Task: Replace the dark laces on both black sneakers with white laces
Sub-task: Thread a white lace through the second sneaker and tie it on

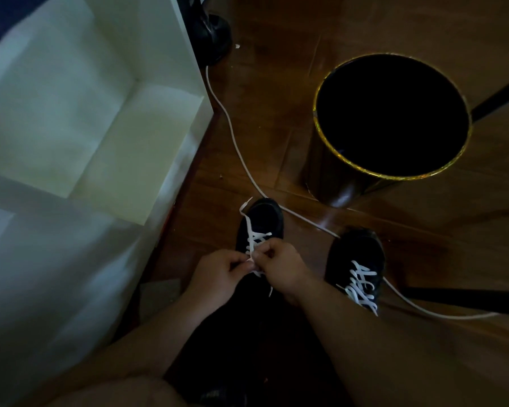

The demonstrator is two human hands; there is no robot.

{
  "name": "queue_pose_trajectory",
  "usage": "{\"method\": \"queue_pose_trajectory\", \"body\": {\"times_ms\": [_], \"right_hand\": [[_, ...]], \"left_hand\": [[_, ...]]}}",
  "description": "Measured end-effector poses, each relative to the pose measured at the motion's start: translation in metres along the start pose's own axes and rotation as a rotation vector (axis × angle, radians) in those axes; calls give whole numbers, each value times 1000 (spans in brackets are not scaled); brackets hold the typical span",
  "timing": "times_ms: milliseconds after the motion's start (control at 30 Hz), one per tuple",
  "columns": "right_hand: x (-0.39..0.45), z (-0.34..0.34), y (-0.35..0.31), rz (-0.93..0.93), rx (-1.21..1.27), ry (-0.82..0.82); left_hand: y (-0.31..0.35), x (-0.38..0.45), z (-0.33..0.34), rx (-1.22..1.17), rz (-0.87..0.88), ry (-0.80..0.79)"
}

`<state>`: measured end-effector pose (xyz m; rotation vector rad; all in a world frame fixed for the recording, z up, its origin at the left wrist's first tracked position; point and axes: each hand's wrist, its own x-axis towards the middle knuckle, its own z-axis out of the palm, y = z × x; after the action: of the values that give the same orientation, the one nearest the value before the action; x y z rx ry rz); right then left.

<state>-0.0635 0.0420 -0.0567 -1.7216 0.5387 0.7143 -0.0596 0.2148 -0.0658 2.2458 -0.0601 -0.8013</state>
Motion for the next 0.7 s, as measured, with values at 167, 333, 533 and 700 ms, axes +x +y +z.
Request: {"method": "queue_pose_trajectory", "body": {"times_ms": [167, 333, 533, 700], "right_hand": [[0, 2, 2, -66, 14, -17], [-3, -7, -2, -202, -356, -42], [-6, -7, -3, -295, -481, 28], [-7, -12, -3, -206, -207, -87]], "left_hand": [[6, 3, -4, 196, 78, 36], [3, 6, -8, 348, 159, -2], [3, 6, -12, 370, 184, 25], [1, 10, -9, 349, 121, 0]]}}
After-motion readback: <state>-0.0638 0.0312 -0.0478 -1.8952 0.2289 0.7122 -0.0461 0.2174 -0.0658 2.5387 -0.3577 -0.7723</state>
